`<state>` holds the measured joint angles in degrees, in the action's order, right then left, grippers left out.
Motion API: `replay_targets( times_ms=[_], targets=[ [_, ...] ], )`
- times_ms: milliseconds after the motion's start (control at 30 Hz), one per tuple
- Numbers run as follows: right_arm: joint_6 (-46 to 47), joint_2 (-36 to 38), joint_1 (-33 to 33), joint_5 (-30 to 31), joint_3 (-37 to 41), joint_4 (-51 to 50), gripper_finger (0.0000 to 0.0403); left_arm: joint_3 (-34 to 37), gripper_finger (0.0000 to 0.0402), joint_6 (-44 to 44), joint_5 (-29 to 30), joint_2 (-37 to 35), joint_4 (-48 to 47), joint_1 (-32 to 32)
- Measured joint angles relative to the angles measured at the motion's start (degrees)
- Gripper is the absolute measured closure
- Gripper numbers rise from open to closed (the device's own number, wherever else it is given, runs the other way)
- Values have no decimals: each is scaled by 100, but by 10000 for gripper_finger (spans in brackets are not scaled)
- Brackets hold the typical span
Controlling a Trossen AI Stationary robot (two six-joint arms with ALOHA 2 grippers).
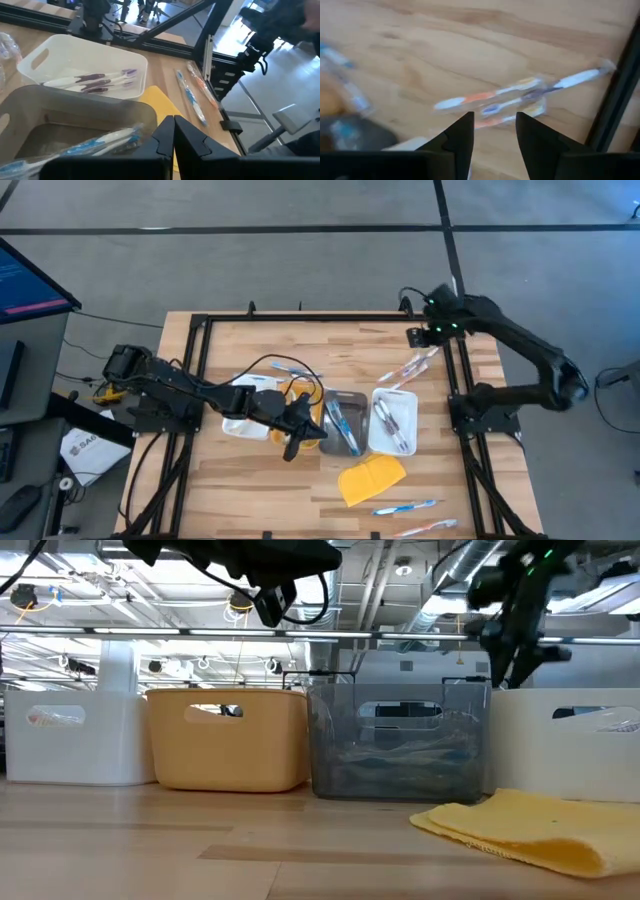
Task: Pick & Place Toothbrushes
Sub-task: Put the purple toothbrush into the right white bin
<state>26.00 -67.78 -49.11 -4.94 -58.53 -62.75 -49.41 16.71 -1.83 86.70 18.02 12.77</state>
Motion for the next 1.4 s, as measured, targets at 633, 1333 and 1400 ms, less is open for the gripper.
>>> replay_targets(
  times_ms=[633, 1333, 1400],
  targets=[
    [-264, -2734, -897, 20, -82, -177, 333, 101, 401, -22, 4, 0, 6, 108],
    [1597, -2817, -972, 278, -19, 283, 339, 105, 401, -9, 4, 0, 34, 229],
    [1609, -2825, -947, 368, -20, 291, 344, 105, 401, -11, 4, 0, 35, 236]
  ],
)
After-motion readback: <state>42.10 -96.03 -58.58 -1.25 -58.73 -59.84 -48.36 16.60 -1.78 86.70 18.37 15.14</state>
